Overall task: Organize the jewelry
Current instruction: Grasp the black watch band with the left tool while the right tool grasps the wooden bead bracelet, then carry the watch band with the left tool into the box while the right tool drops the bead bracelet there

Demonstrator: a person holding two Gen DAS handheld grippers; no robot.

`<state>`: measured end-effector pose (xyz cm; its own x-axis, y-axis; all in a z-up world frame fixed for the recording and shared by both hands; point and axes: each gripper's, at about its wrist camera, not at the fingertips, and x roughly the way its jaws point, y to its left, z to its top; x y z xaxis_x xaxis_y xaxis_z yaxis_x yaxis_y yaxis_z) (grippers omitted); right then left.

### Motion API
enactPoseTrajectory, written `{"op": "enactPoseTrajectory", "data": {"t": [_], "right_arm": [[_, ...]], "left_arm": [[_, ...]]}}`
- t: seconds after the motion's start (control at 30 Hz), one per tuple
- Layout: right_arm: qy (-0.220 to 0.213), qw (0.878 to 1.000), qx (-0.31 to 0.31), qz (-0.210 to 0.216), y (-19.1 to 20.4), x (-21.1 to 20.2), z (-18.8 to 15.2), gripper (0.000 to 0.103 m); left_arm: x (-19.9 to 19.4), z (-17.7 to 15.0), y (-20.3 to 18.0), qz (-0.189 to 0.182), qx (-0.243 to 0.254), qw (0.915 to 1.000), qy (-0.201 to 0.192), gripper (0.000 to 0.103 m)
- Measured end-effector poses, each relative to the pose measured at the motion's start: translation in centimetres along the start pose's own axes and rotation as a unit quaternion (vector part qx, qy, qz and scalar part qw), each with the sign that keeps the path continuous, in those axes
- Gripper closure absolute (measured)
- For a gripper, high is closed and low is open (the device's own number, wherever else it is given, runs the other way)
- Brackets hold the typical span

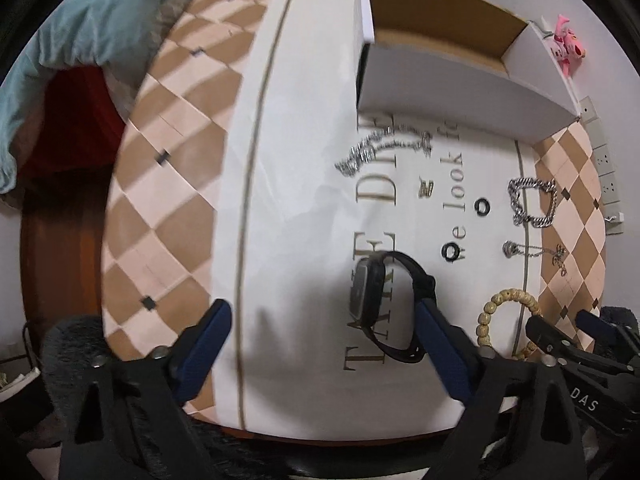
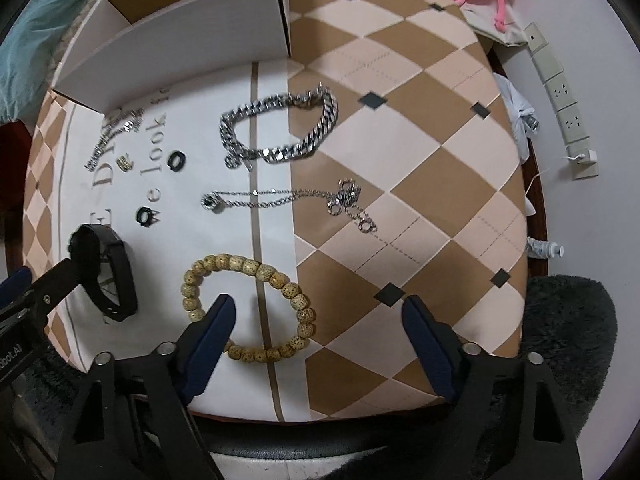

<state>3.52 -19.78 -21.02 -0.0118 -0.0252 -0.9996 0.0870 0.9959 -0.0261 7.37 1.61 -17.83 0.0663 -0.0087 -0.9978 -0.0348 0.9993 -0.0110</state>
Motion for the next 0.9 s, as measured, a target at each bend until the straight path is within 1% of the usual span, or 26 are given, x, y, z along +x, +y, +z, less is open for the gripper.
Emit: {"op": "enactPoseTrajectory", "data": {"t": [0.03, 0.1, 0.13, 0.17, 0.2, 0.23, 0.27, 0.3, 0.33, 0.37, 0.43, 0.53, 0.6, 0.63, 0.7, 0.73, 0.9], "right_arm": [[0.003, 1.0, 0.001, 0.0, -0.1, 0.3, 0.0, 0.025], [0.008, 1.0, -0.001, 0.002, -0.1, 0.8, 0.0, 0.029], [0.012, 1.0, -0.001, 0.003, -0.2, 1.0, 0.2, 0.032], [0.01, 1.0, -0.002, -0.002, -0.2, 1.2, 0.1, 0.034], [0.004, 1.0, -0.005, -0.005, 0.0, 1.1, -0.2, 0.036], [0.0, 1.0, -0.006, -0.004, 0.1, 1.0, -0.3, 0.037], [-0.004, 1.0, -0.005, -0.004, 0.2, 1.0, -0.3, 0.039], [-0.013, 1.0, -0.006, -0.005, 0.3, 0.8, -0.3, 0.046], [-0.019, 1.0, -0.006, -0.006, 0.7, 0.6, -0.5, 0.057], [-0.024, 1.0, -0.006, -0.006, 0.8, 0.4, -0.5, 0.064], [-0.029, 1.0, -0.006, -0.004, 1.0, 0.2, -0.3, 0.093], [-0.034, 0.999, 0.003, 0.018, 0.8, -0.3, -0.6, 0.094], [-0.034, 0.997, 0.022, 0.062, 0.0, -0.2, -0.6, 0.094], [-0.033, 0.996, 0.029, 0.072, 0.1, -0.7, -0.4, 0.094], [-0.043, 0.995, 0.036, 0.087, -0.3, -1.6, -0.5, 0.094], [-0.048, 0.994, 0.038, 0.093, -0.6, -2.0, -0.4, 0.094], [-0.083, 0.988, 0.036, 0.123, -1.1, -5.5, 0.2, 0.094]], "left_arm": [[0.6, 0.0, 0.0, -0.008, -0.001, 0.9999, 0.007, 0.026], [1.4, 0.0, 0.0, -0.014, -0.003, 0.9998, 0.014, 0.046], [1.8, 0.0, -0.1, -0.015, -0.002, 0.9997, 0.017, 0.051], [2.2, -0.1, -0.2, -0.018, 0.0, 0.9997, 0.019, 0.063], [2.5, -0.4, -0.2, -0.018, 0.004, 0.9997, 0.018, 0.072], [2.4, -0.5, -0.4, -0.011, 0.01, 0.9999, 0.008, 0.075], [2.4, -0.8, -0.6, -0.006, 0.021, 0.9998, 0.002, 0.08], [2.4, -1.0, -0.8, -0.006, 0.026, 0.9996, -0.003, 0.088], [2.4, -1.2, -0.8, -0.006, 0.028, 0.9996, -0.006, 0.092], [2.3, -1.3, -0.8, -0.005, 0.03, 0.9995, -0.008, 0.092], [2.2, -1.7, -0.8, -0.003, 0.032, 0.9994, -0.011, 0.093], [1.7, -2.0, -0.7, 0.004, 0.034, 0.9993, -0.016, 0.093], [1.1, -2.7, -0.3, 0.007, 0.034, 0.9992, -0.022, 0.093], [0.7, -3.0, -0.1, 0.006, 0.035, 0.9991, -0.024, 0.093], [0.0, -3.6, 0.2, 0.004, 0.035, 0.9989, -0.031, 0.093], [-0.7, -3.2, 0.5, 0.003, 0.036, 0.9988, -0.034, 0.093], [-4.1, -3.8, 0.7, -0.009, 0.039, 0.997, -0.066, 0.093]]}}
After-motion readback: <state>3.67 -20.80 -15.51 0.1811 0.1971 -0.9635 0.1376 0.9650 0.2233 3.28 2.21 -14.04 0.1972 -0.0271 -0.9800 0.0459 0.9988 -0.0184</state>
